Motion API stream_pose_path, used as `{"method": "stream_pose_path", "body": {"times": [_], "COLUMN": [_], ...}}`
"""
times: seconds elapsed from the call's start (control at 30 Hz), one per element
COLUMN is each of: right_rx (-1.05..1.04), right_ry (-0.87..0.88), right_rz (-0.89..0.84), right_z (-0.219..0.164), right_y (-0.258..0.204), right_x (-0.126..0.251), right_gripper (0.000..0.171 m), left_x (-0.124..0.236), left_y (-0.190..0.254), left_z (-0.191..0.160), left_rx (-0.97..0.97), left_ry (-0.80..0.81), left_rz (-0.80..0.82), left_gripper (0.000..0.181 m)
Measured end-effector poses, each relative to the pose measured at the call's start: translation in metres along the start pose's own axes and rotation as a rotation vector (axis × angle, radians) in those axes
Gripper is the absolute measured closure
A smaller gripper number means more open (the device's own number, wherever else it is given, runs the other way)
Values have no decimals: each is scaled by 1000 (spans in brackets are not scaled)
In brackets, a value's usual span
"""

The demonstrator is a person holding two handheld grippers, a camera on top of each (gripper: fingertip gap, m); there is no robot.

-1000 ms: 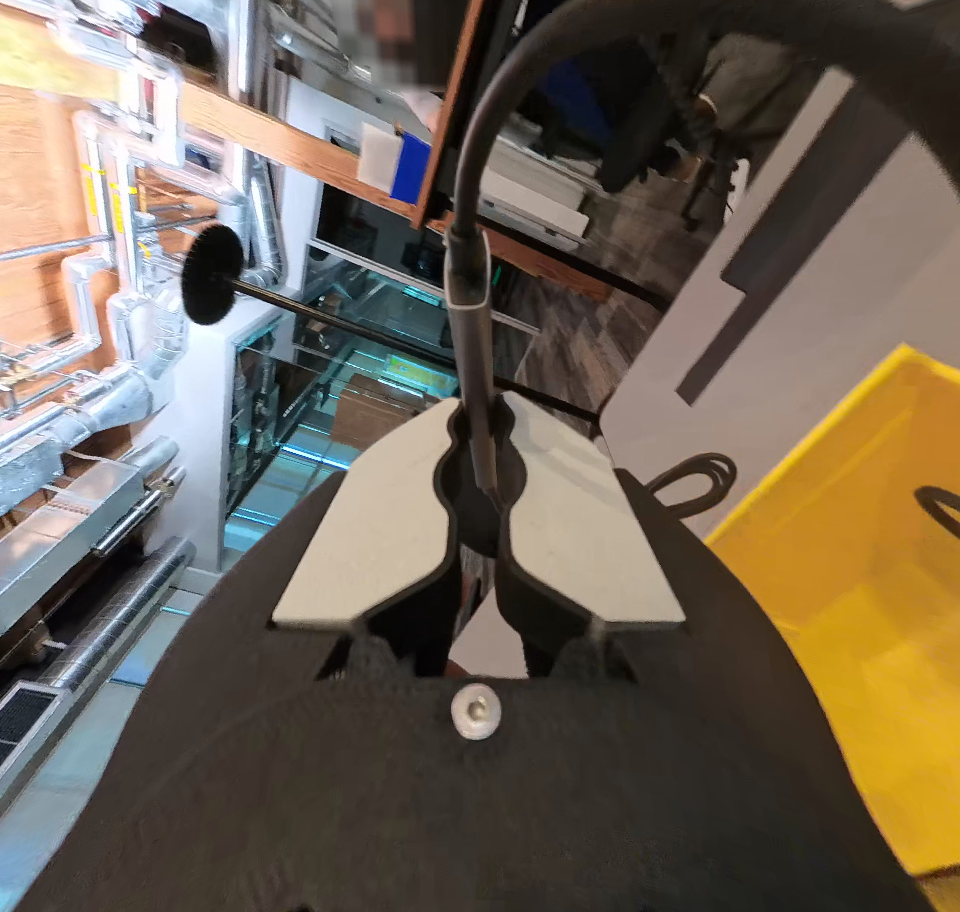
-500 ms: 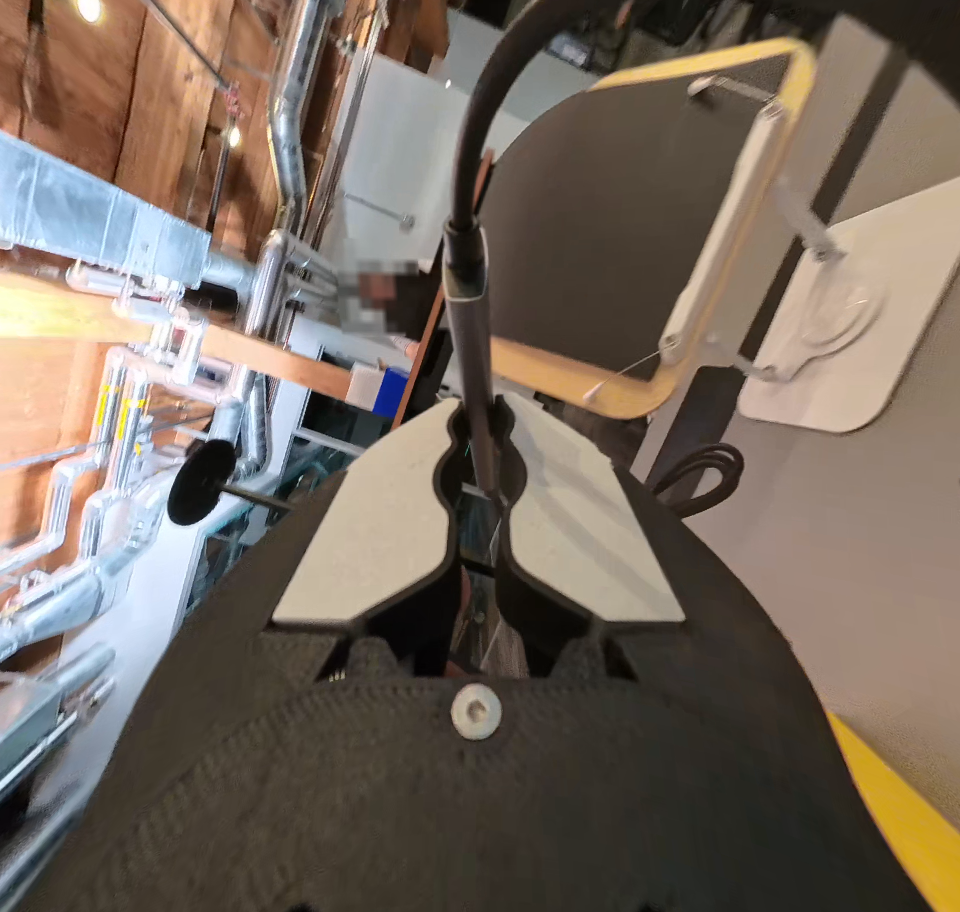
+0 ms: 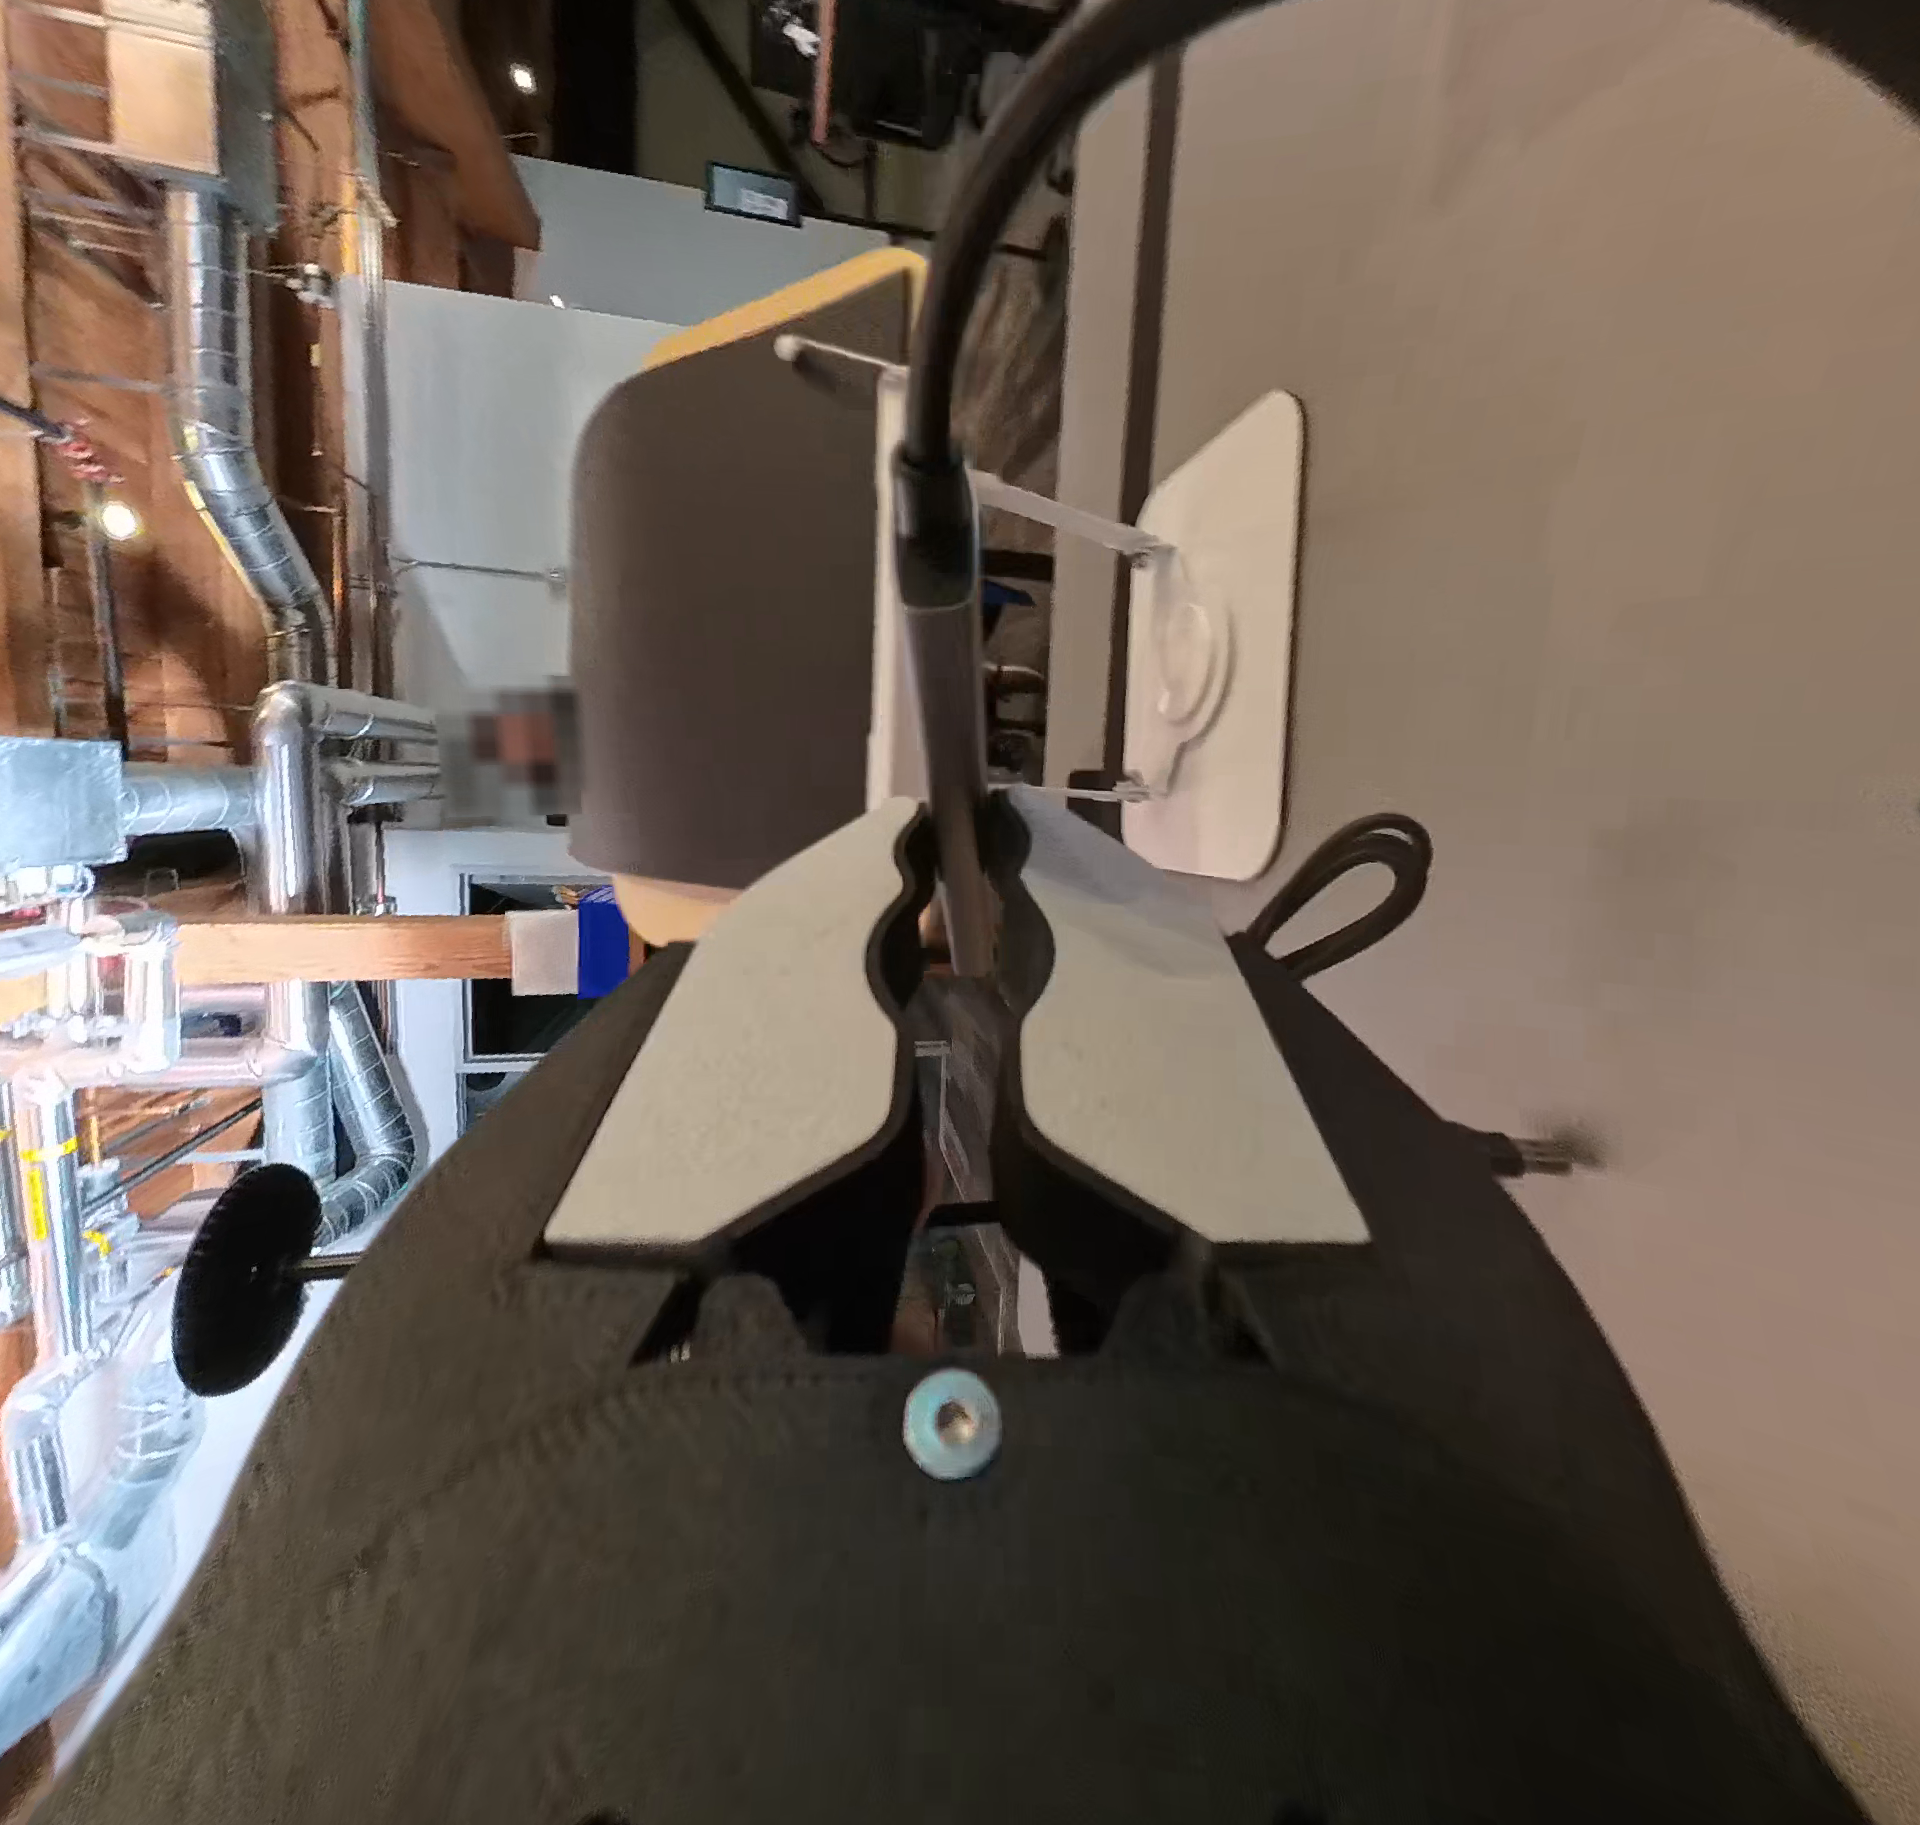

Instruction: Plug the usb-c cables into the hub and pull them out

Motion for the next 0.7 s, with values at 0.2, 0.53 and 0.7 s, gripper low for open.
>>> {"method": "stream_pose_path", "body": {"times": [0.2, 0.53, 0.7], "right_rx": [27, -156, -252], "right_ry": [-48, -208, -162], "right_rz": [-6, 93, 147], "right_z": [-3, -46, -56], "right_y": [-2, -6, -5], "right_x": [-22, -87, -103], "right_gripper": [128, 124, 147], "left_x": [-4, -7, -6], "left_y": [40, 73, 73], "left_z": [10, 16, 13], "left_rx": [-77, -157, -145], "left_ry": [-1, -70, -94], "left_rz": [-74, -136, -127], "left_gripper": [172, 173, 172]}}
Point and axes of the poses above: each gripper's, where its closed fingertips meet, x back along the fingers, z out of its top, y = z × x across the jaws, the point moved 4 cm from there along x, back along the fingers, and after that the axes turned 3 degrees about z, right-handed, at the moved point
